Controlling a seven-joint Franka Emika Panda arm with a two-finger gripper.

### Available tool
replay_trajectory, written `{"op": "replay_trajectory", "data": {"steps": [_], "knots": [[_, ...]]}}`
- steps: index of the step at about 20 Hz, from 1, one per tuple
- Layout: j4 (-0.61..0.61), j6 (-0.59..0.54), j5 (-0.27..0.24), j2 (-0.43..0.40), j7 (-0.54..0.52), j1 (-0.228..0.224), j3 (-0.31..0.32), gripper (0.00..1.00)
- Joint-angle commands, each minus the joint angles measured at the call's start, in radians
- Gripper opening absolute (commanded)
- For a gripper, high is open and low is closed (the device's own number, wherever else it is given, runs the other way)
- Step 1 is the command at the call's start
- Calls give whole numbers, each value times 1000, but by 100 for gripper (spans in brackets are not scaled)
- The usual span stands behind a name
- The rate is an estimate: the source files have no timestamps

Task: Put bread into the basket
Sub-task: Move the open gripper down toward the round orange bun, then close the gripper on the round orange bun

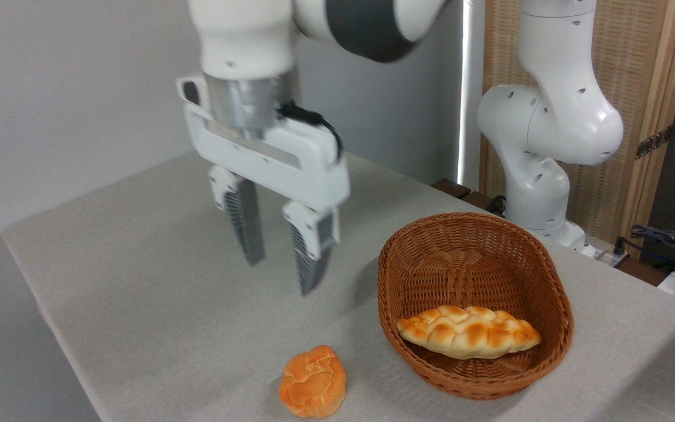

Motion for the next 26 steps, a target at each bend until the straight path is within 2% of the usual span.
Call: {"op": "replay_trajectory", "data": {"steps": [1, 5, 8, 12, 18, 19, 23, 24, 26], "knots": [[-109, 117, 16, -34, 59, 0, 27, 100], [-216, 300, 17, -24, 60, 0, 27, 100], [-253, 355, 17, -4, 60, 0, 27, 100], [-269, 383, 65, 20, 60, 0, 42, 100], [-325, 438, 89, 40, 59, 0, 38, 99], [-327, 438, 89, 46, 59, -2, 36, 94], [-325, 434, 89, 49, 74, 0, 36, 51], [-325, 429, 89, 49, 93, 0, 36, 38], [-325, 424, 91, 49, 137, 0, 44, 22]]}}
